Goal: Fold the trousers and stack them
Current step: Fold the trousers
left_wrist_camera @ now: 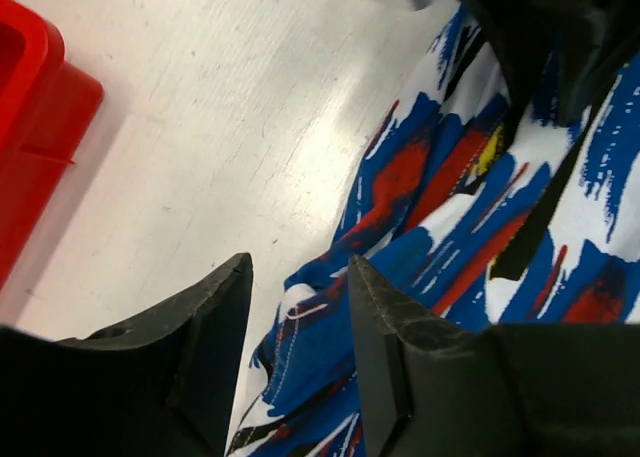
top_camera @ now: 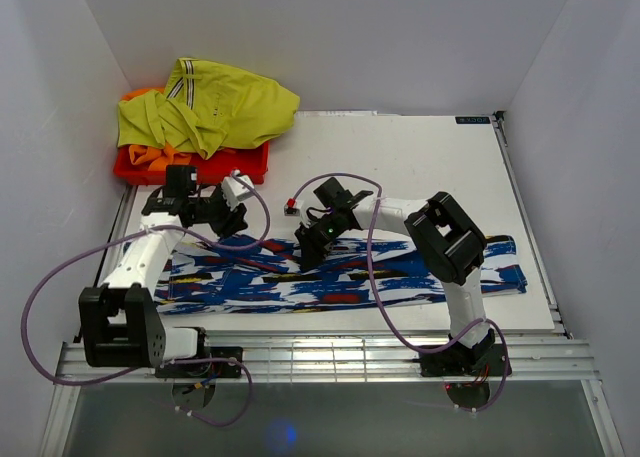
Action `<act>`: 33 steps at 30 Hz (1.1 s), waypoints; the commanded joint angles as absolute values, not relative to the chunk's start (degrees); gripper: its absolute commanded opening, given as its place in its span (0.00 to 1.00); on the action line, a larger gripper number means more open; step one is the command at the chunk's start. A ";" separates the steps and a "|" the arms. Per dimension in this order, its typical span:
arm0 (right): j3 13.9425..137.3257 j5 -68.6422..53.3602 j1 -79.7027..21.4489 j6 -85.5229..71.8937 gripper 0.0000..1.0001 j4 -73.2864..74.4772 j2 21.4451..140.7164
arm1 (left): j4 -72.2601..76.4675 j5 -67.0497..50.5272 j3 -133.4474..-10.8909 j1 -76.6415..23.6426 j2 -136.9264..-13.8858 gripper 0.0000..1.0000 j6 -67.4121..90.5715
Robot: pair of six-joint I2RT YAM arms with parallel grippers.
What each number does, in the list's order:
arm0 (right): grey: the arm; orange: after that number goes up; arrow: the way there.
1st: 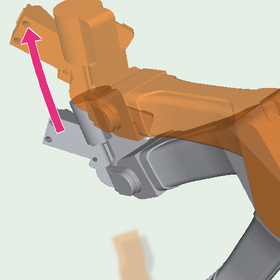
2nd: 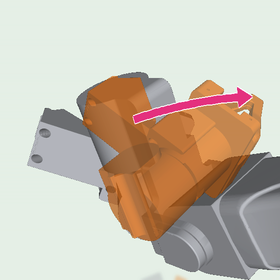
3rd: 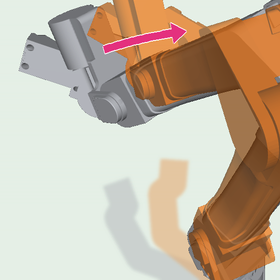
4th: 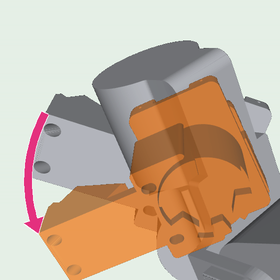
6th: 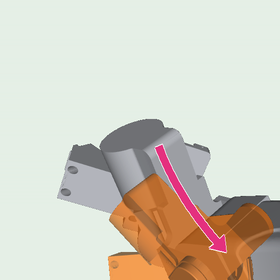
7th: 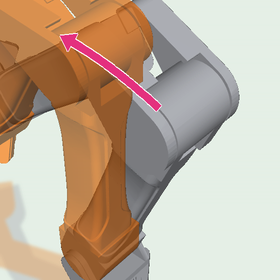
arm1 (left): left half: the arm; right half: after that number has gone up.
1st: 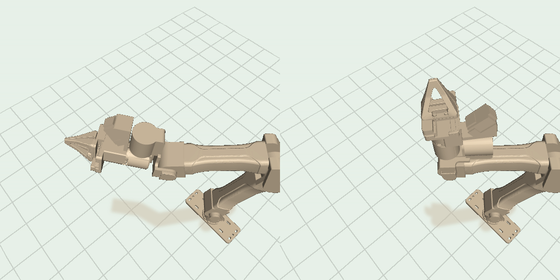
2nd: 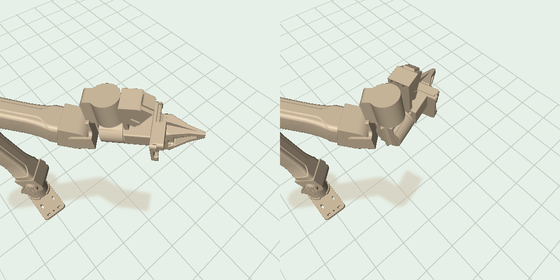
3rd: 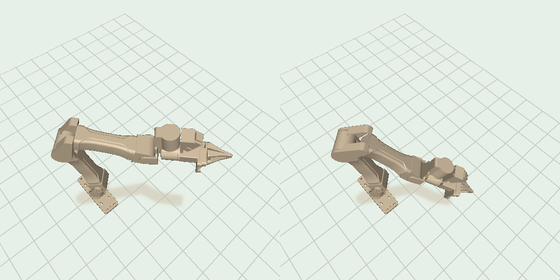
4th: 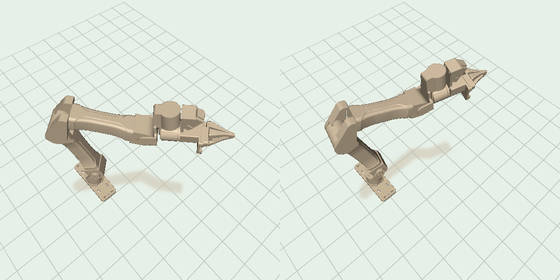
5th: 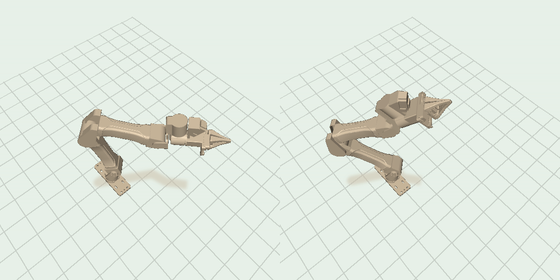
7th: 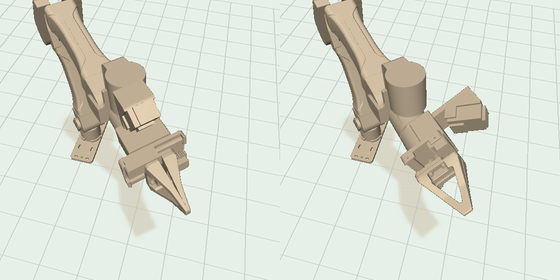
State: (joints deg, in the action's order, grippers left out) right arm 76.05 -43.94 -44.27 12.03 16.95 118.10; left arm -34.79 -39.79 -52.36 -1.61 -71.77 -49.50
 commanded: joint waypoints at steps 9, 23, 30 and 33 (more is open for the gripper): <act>74.53 -40.87 -44.74 14.32 0.41 18.72 118.04 | -51.93 -52.19 -65.91 7.38 -90.87 0.63 -56.76; 75.76 -40.43 -44.74 15.29 0.43 20.83 117.07 | -52.12 -53.53 -62.40 7.29 -96.50 0.63 -61.35; 77.08 -36.84 -44.39 19.15 0.58 26.97 112.68 | -52.73 -53.44 -63.80 7.12 -98.35 0.17 -61.79; 74.80 -33.94 -42.99 22.13 0.68 31.10 107.85 | -53.00 -53.70 -64.16 7.21 -98.26 0.00 -61.52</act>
State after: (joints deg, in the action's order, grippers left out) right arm 75.90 -39.24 -44.60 17.37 24.14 113.58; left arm -52.40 -50.65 -62.74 7.38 -99.15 -60.58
